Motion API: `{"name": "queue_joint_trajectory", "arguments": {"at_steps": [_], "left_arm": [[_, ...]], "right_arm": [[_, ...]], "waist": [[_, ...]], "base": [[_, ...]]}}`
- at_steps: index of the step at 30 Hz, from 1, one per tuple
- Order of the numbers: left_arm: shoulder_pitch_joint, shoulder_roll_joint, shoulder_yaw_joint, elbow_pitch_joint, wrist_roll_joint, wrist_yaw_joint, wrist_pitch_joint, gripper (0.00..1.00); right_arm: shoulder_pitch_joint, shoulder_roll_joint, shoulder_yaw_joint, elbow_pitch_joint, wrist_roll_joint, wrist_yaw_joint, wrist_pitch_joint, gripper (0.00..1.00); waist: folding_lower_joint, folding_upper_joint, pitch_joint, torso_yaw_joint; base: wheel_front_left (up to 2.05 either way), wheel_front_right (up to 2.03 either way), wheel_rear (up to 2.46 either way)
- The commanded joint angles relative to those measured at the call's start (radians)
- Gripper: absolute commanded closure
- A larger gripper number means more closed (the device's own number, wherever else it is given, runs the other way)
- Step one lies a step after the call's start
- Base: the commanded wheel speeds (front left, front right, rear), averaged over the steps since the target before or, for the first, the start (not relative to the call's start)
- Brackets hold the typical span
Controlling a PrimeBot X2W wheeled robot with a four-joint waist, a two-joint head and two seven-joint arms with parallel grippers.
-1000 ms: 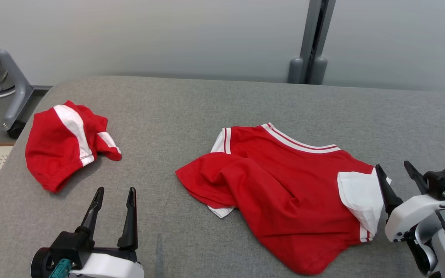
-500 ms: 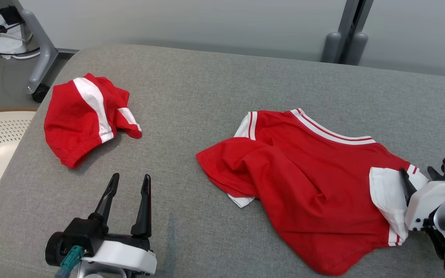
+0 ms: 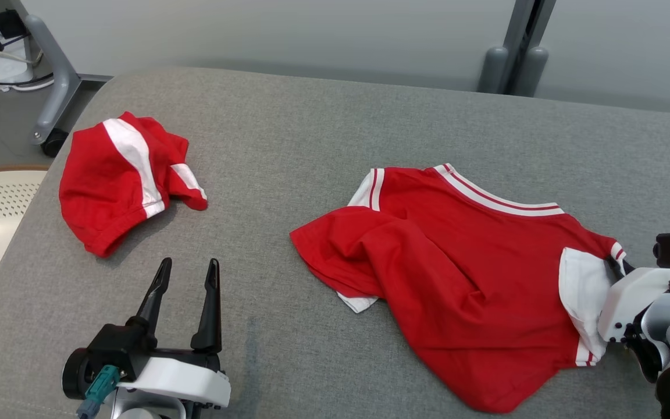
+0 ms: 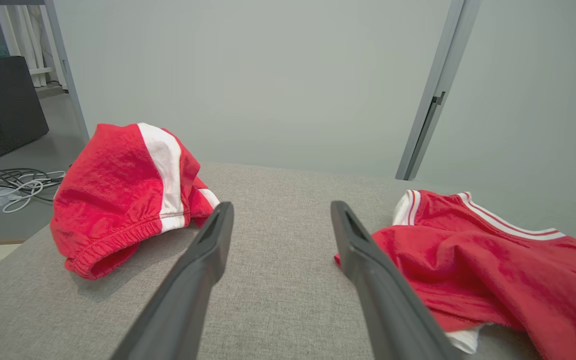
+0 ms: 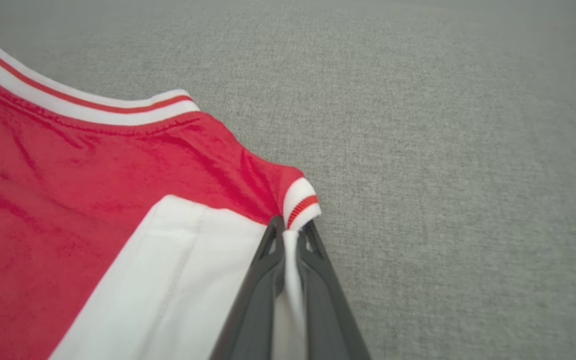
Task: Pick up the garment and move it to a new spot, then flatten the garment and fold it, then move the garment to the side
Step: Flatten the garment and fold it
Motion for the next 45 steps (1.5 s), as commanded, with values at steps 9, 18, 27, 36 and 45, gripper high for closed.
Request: {"name": "queue_joint_trajectory", "arguments": {"at_steps": [9, 18, 27, 36, 45], "left_arm": [[0.033, 0.003, 0.032, 0.018, -0.005, -0.014, -0.002, 0.0], [0.054, 0.003, 0.035, 0.029, -0.009, -0.028, -0.002, 0.0], [0.067, 0.003, 0.046, 0.033, -0.008, -0.035, -0.002, 0.0], [0.074, 0.003, 0.07, 0.029, 0.009, -0.046, -0.002, 0.0], [0.076, 0.003, 0.096, 0.02, 0.016, -0.05, -0.002, 0.0]], "right_arm": [[0.034, -0.054, 0.008, -0.078, 0.117, -0.001, -0.137, 1.0], [0.232, -0.118, -0.066, -0.17, 0.239, -0.001, -0.177, 1.0], [0.396, -0.082, -0.157, -0.277, 0.244, -0.001, -0.184, 0.0], [0.492, 0.028, -0.354, -0.726, 0.021, -0.001, -0.184, 0.0], [0.617, 0.13, -0.338, -1.016, -0.056, -0.001, -0.184, 0.0]], "waist": [[0.0, 0.0, -0.066, -0.083], [0.0, 0.0, -0.097, -0.129], [0.0, 0.0, -0.116, -0.154], [0.0, 0.0, -0.138, -0.174], [0.0, 0.0, -0.14, -0.177]], "base": [[0.0, 0.0, 0.0], [0.0, 0.0, 0.0], [0.0, 0.0, 0.0], [0.0, 0.0, 0.0], [0.0, 0.0, 0.0]]}}
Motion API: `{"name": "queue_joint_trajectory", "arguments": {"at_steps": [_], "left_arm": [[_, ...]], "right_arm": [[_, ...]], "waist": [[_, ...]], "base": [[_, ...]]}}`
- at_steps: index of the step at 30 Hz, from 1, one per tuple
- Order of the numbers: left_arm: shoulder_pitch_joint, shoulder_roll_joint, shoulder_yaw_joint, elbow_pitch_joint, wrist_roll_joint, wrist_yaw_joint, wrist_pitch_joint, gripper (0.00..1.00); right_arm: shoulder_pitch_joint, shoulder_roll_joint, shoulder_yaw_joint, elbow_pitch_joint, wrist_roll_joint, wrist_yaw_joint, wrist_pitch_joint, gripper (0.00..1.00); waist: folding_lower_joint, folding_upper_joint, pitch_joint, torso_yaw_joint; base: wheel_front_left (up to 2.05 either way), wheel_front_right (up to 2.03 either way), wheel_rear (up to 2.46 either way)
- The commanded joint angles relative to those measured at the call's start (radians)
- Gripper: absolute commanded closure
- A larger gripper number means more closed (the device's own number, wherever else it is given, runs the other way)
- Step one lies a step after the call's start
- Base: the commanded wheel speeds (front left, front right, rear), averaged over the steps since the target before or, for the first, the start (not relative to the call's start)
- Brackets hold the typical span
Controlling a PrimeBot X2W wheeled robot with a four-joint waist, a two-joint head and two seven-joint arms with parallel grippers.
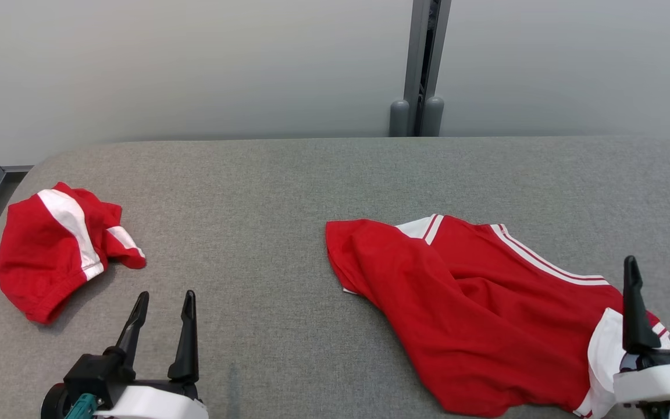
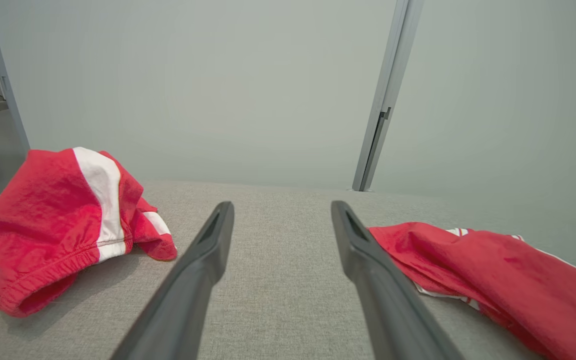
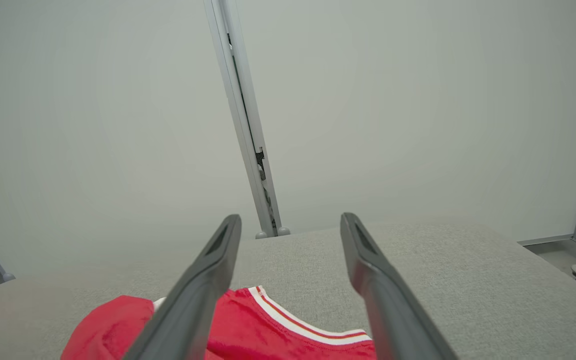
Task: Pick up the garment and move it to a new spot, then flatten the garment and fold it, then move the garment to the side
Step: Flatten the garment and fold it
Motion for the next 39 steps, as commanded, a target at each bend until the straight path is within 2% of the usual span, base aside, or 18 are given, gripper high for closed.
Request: {"name": "queue_joint_trajectory", "arguments": {"at_steps": [1, 7, 13, 22, 30, 39], "left_arm": [[0.001, 0.004, 0.008, -0.004, 0.003, -0.002, -0.002, 0.0], [0.008, 0.004, 0.023, -0.006, 0.005, -0.003, -0.002, 0.0], [0.008, 0.004, 0.039, -0.002, 0.008, -0.004, -0.002, 0.0], [-0.123, 0.007, 0.031, 0.049, 0.035, -0.033, -0.002, 0.0], [-0.366, 0.031, -0.034, 0.225, 0.067, -0.066, -0.001, 0.0], [-0.587, 0.068, -0.103, 0.459, 0.066, -0.08, 0.031, 0.0]], "right_arm": [[0.023, 0.002, 0.011, -0.024, -0.012, 0.0, -0.005, 0.0], [0.096, 0.026, 0.064, -0.094, -0.026, 0.0, -0.005, 0.0], [0.115, 0.041, 0.095, -0.1, -0.033, 0.0, -0.005, 0.0], [0.066, 0.036, 0.114, -0.082, -0.03, 0.0, -0.005, 0.0], [0.009, 0.038, 0.13, -0.061, -0.019, 0.0, -0.005, 0.0], [-0.039, 0.048, 0.135, -0.047, -0.014, 0.0, -0.005, 0.0]], "waist": [[0.0, -0.0001, 0.0, 0.0], [0.0, -0.0001, 0.001, -0.001], [0.0, -0.0001, 0.009, -0.014], [0.0, -0.0001, 0.056, -0.062], [0.0, -0.0001, 0.138, -0.146], [0.0, -0.0001, 0.224, -0.237]], "base": [[0.0, 0.0, 0.0], [0.0, 0.0, 0.0], [0.0, 0.0, 0.0], [0.0, 0.0, 0.0], [0.0, 0.0, 0.0], [0.0, 0.0, 0.0]]}}
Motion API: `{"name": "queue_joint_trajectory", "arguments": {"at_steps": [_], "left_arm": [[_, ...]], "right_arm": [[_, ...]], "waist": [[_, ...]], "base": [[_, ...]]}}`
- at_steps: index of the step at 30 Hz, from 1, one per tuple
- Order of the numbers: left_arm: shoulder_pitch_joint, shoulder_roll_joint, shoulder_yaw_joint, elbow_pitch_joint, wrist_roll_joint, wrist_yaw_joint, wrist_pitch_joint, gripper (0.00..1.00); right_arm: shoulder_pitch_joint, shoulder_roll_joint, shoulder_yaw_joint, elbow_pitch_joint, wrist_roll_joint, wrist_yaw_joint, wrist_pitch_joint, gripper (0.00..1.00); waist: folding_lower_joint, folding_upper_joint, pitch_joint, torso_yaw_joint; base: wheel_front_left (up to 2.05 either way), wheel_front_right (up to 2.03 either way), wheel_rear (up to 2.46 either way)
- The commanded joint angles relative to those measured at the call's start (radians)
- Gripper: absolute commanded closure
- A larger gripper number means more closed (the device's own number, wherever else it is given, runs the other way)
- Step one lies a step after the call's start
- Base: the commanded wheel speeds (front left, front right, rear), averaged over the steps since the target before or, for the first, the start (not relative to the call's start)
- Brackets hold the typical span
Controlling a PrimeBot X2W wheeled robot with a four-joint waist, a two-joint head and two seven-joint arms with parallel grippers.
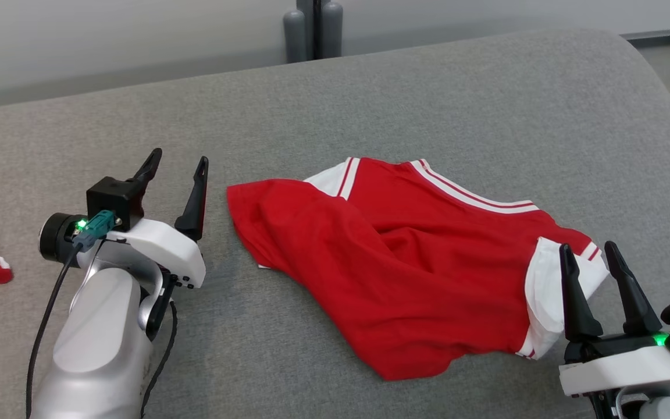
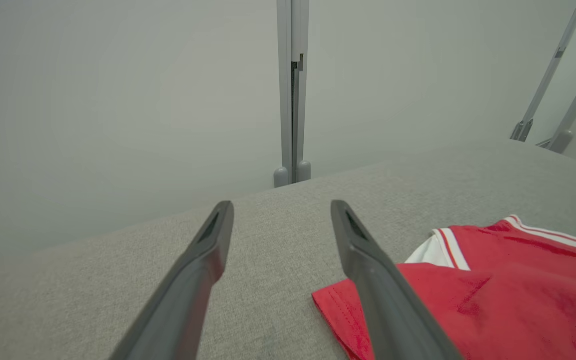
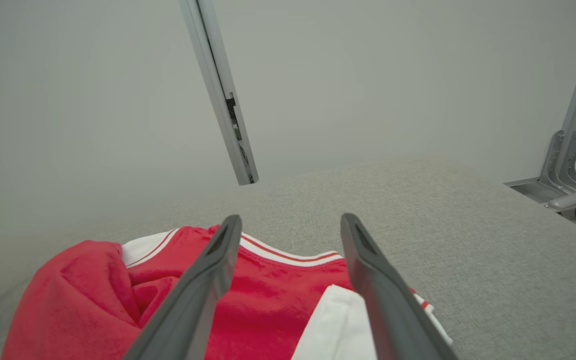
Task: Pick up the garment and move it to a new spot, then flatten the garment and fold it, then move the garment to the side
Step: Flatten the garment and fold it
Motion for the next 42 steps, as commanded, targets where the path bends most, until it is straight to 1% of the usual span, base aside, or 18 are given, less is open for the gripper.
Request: {"name": "queue_joint_trajectory", "arguments": {"at_steps": [1, 5, 8, 10, 17, 22, 23, 24, 25, 26, 27, 29, 31, 35, 37, 42], "left_arm": [[-0.036, 0.008, -0.018, 0.04, -0.002, -0.006, 0.016, 0.0], [-0.091, 0.028, -0.056, 0.126, -0.007, -0.007, 0.035, 0.0], [-0.119, 0.034, -0.085, 0.184, -0.02, -0.008, 0.042, 0.0], [-0.127, 0.032, -0.108, 0.225, -0.038, -0.008, 0.064, 0.0], [-0.153, 0.046, -0.202, 0.31, -0.127, -0.007, 0.13, 0.0], [-0.161, 0.041, -0.254, 0.365, -0.201, -0.007, 0.216, 0.0], [-0.16, 0.036, -0.267, 0.371, -0.216, -0.008, 0.235, 0.09], [-0.159, 0.033, -0.279, 0.371, -0.234, -0.008, 0.245, 0.53], [-0.16, 0.031, -0.298, 0.366, -0.245, -0.008, 0.25, 0.83], [-0.16, 0.031, -0.298, 0.366, -0.245, -0.008, 0.25, 0.83], [-0.162, 0.031, -0.32, 0.359, -0.253, -0.008, 0.256, 1.0], [-0.171, 0.038, -0.344, 0.338, -0.28, -0.008, 0.236, 1.0], [-0.195, 0.062, -0.367, 0.322, -0.28, -0.007, 0.202, 1.0], [-0.218, 0.078, -0.389, 0.293, -0.293, -0.007, 0.129, 1.0], [-0.239, 0.095, -0.396, 0.272, -0.301, -0.007, 0.106, 1.0], [-0.289, 0.149, -0.414, 0.186, -0.327, -0.008, 0.091, 1.0]], "right_arm": [[-0.017, 0.0, 0.0, -0.001, 0.006, 0.0, -0.005, 0.0], [-0.035, 0.002, 0.001, 0.001, 0.006, 0.0, -0.005, 0.0], [-0.044, 0.004, -0.003, 0.004, 0.007, 0.0, -0.005, 0.0], [-0.047, 0.005, -0.006, 0.006, 0.006, 0.0, -0.005, 0.0], [-0.052, 0.01, -0.004, 0.013, 0.002, 0.0, -0.005, 0.0], [-0.06, 0.012, -0.001, 0.015, -0.001, 0.0, -0.005, 0.0], [-0.061, 0.011, -0.001, 0.015, -0.002, 0.0, -0.005, 0.0], [-0.062, 0.011, -0.002, 0.015, -0.002, 0.0, -0.005, 0.0], [-0.062, 0.011, -0.002, 0.014, -0.002, 0.0, -0.005, 0.0], [-0.062, 0.011, -0.002, 0.014, -0.002, 0.0, -0.005, 0.0], [-0.062, 0.011, -0.003, 0.012, -0.003, 0.0, -0.005, 0.0], [-0.058, 0.01, -0.01, 0.01, -0.006, 0.0, -0.005, 0.0], [-0.052, 0.01, -0.014, 0.007, -0.007, 0.0, -0.005, 0.0], [-0.038, 0.01, -0.017, 0.016, -0.009, 0.0, -0.005, 0.0], [-0.032, 0.011, -0.016, 0.019, -0.011, 0.0, -0.005, 0.0], [-0.014, 0.015, -0.017, 0.029, -0.012, 0.0, -0.005, 0.0]], "waist": [[0.0, -0.0001, 0.037, -0.038], [0.0, -0.0001, 0.058, -0.066], [0.0, -0.0001, 0.067, -0.08], [0.0, -0.0001, 0.068, -0.085], [0.0, -0.0001, 0.075, -0.099], [0.0, -0.0001, 0.077, -0.108], [0.0, -0.0001, 0.077, -0.108], [0.0, -0.0001, 0.078, -0.108], [0.0, -0.0001, 0.078, -0.108], [0.0, -0.0001, 0.078, -0.108], [0.0, -0.0001, 0.078, -0.108], [0.0, -0.0001, 0.073, -0.101], [0.0, -0.0001, 0.066, -0.09], [0.0, -0.0001, 0.036, -0.064], [0.0, -0.0001, 0.016, -0.052], [0.0, -0.0001, -0.032, -0.027]], "base": [[0.0, 0.0, 0.0], [0.0, 0.0, 0.0], [0.0, 0.0, 0.0], [0.0, 0.0, 0.0], [0.0, 0.0, 0.0], [0.0, 0.0, 0.0], [0.0, 0.0, 0.0], [0.0, 0.0, 0.0], [0.0, 0.0, 0.0], [0.0, 0.0, 0.0], [0.0, 0.0, 0.0], [0.0, 0.0, 0.0], [0.0, 0.0, 0.0], [0.0, 0.0, 0.0], [0.0, 0.0, 0.0], [0.0, 0.0, 0.0]]}}
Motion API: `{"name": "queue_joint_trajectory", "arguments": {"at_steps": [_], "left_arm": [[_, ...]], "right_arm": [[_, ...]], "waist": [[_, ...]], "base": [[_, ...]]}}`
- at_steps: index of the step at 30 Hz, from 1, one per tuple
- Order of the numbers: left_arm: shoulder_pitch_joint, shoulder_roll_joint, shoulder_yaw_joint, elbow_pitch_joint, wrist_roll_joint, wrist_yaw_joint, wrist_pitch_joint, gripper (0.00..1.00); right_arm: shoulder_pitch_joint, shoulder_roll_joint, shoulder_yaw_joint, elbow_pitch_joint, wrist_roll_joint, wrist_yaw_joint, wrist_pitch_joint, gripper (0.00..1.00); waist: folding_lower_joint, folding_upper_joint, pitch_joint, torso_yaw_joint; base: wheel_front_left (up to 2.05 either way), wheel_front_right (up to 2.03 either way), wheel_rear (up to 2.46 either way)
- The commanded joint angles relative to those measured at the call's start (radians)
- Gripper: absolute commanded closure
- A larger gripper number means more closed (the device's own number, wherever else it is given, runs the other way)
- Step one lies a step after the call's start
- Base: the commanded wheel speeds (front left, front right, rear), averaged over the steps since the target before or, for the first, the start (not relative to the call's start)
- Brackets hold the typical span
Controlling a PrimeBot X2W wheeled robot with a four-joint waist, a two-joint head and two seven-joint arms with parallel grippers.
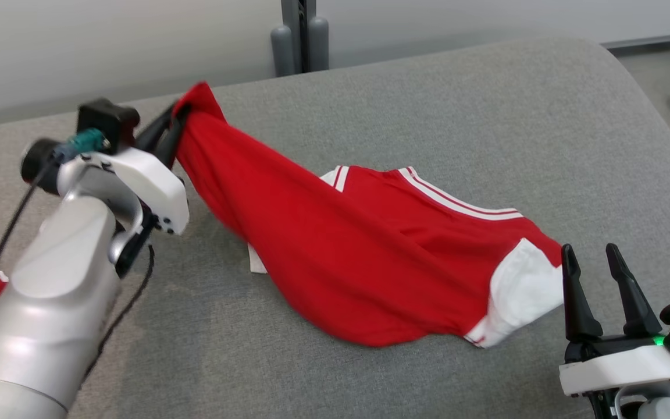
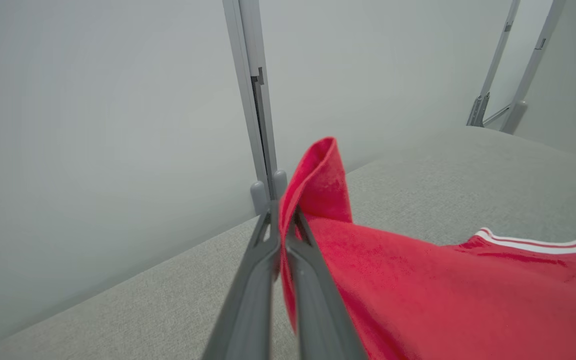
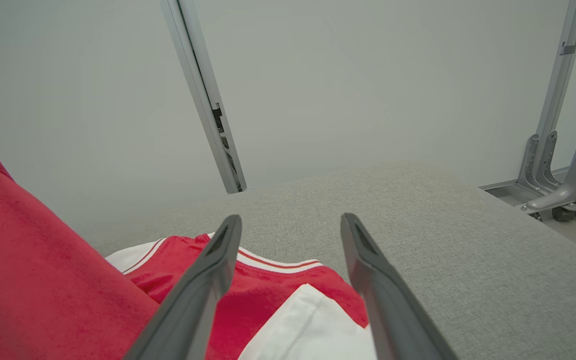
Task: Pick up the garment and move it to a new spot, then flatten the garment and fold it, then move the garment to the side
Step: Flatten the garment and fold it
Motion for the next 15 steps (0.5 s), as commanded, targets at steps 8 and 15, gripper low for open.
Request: {"name": "queue_joint_trajectory", "arguments": {"at_steps": [8, 15], "left_arm": [[-0.082, 0.121, 0.024, -0.177, -0.025, 0.011, 0.095, 1.0], [-0.017, 0.17, 0.037, -0.205, -0.036, 0.045, 0.119, 1.0]], "right_arm": [[0.028, 0.004, -0.016, 0.012, -0.003, 0.0, -0.005, 0.0], [0.012, 0.008, -0.017, 0.025, 0.004, 0.0, -0.005, 0.0]], "waist": [[0.0, 0.0, -0.044, 0.007], [0.0, 0.0, -0.021, -0.034]], "base": [[0.0, 0.0, 0.0], [0.0, 0.0, 0.0]]}}
